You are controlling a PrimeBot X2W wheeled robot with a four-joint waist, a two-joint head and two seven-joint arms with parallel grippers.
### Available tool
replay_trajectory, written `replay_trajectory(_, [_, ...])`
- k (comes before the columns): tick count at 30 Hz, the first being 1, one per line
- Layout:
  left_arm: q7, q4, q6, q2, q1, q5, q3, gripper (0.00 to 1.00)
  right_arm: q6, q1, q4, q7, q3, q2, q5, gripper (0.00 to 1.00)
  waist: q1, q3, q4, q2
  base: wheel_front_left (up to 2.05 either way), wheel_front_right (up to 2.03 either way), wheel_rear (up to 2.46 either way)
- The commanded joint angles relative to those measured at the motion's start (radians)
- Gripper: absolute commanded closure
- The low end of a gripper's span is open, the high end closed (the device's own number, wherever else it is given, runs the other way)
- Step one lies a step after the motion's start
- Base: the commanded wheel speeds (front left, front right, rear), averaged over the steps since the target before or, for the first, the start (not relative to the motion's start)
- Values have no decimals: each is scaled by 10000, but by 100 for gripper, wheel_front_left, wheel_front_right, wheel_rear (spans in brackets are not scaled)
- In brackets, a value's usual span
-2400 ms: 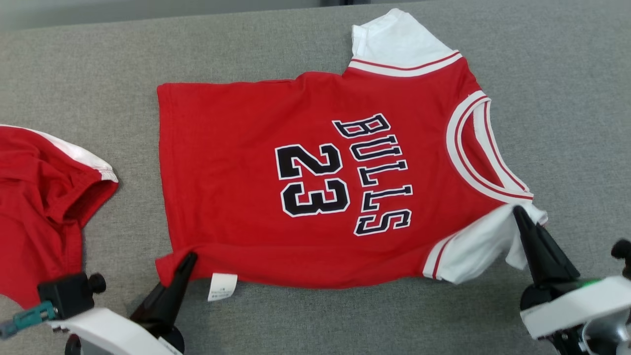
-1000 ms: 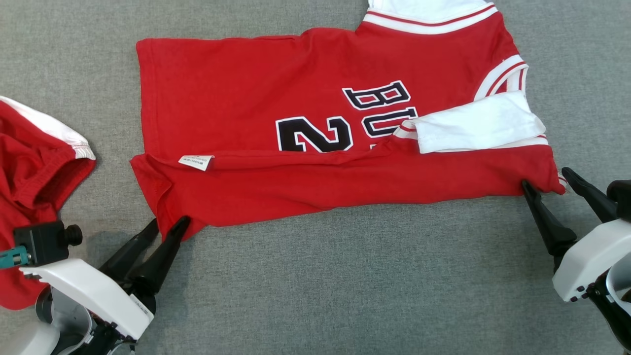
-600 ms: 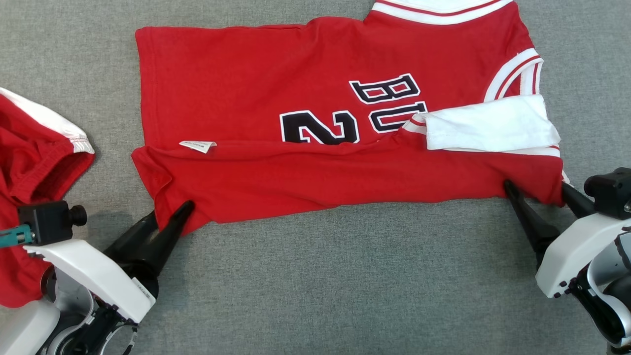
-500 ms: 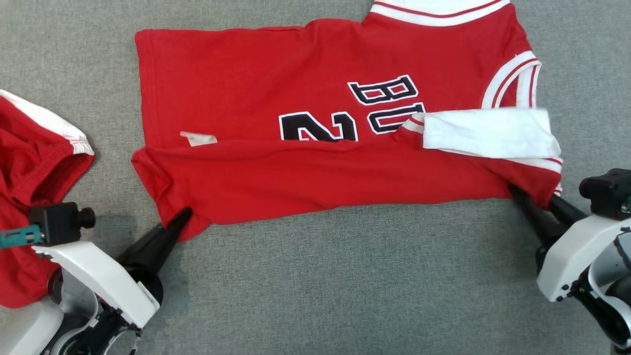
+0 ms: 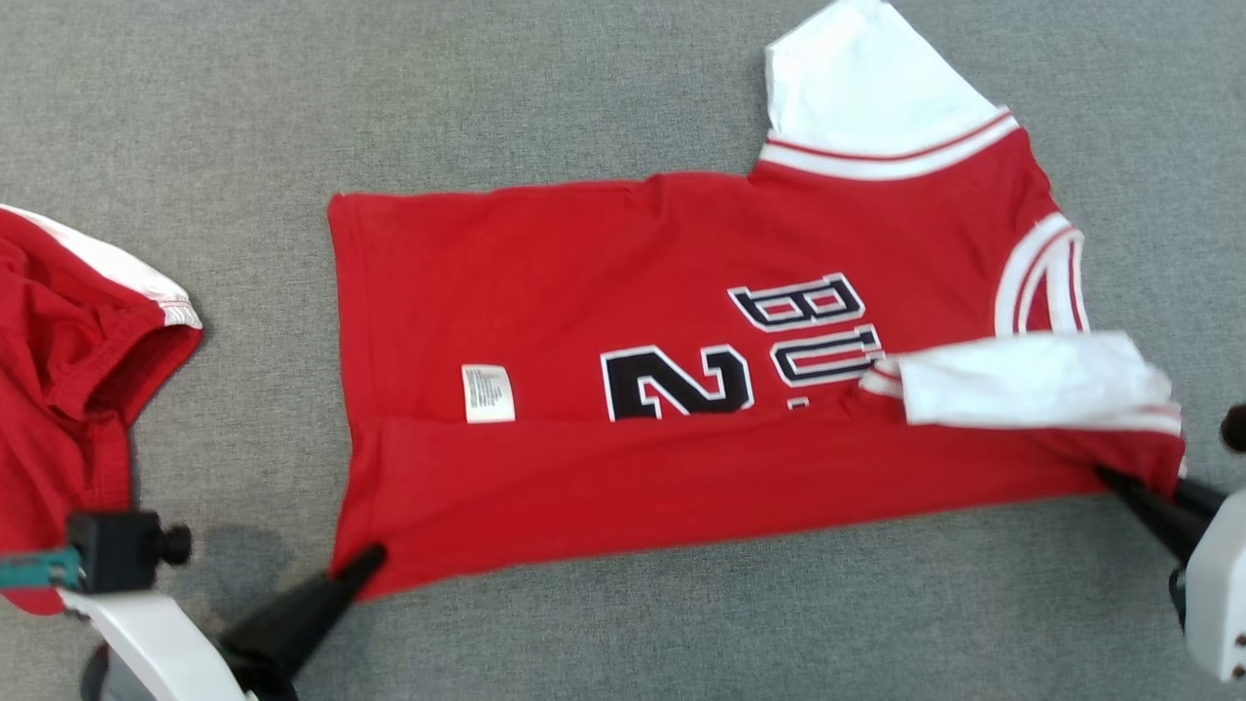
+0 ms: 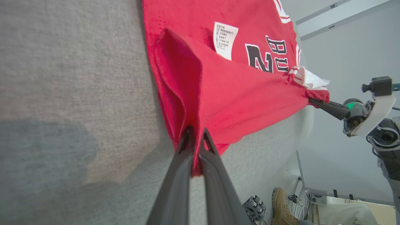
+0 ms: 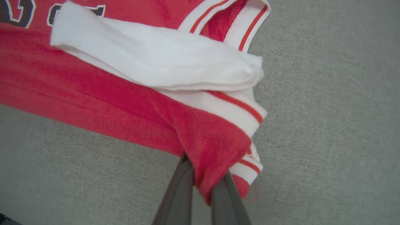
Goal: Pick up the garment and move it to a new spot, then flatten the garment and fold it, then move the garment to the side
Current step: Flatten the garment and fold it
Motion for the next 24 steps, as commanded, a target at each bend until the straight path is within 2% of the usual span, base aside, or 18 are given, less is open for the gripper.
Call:
replay_trajectory(1, [-70, -53, 66, -31, 202, -55, -54, 100, -25, 196, -23, 93, -36, -83, 61, 100, 0, -7, 2, 0, 0, 0, 0])
replay_trajectory(3, [-179, -233, 95, -212, 471, 101, -291, 98, -24, 445, -61, 163, -66, -8, 90, 100, 0, 1, 5, 0, 0, 0, 0])
replay_trajectory(4, [-259, -250, 156, -331, 528, 153, -372, 64, -24, 565, -59, 177, -94, 101, 81, 51, 0, 10, 15, 0, 0, 0, 0])
replay_trajectory(5, [-363, -244, 198, -405, 545, 289, -412, 0, -18, 647, -128, 195, -84, 168, 48, 0, 0, 12, 35, 0, 0, 0, 0])
replay_trajectory(9, [-773, -345, 611, -339, 317, 1091, -311, 0, -15, 534, -759, 347, -620, 383, 58, 0, 0, 35, 62, 0, 0, 0, 0])
replay_trajectory(11, [-929, -610, 866, 12, 132, 1486, -30, 0, -15, 264, -1307, 656, -915, 395, 201, 0, 0, 89, 36, 0, 0, 0, 0])
replay_trajectory(16, [-710, -936, 1248, 548, -949, 1842, 699, 0, -15, -1567, -2110, 1606, -981, 120, 162, 0, 0, 372, 31, 0, 0, 0, 0])
replay_trajectory(20, [-22, 26, 1217, 184, -2906, 2313, 558, 0, -15, -4064, -992, 1743, -105, 580, -515, 0, 0, 754, 184, 0, 0, 0, 0])
replay_trajectory(24, [704, 1631, 925, -866, -5027, 3081, -264, 0, -15, -6241, 1164, 1272, 935, 1332, -1563, 0, 0, 1102, 465, 0, 0, 0, 0])
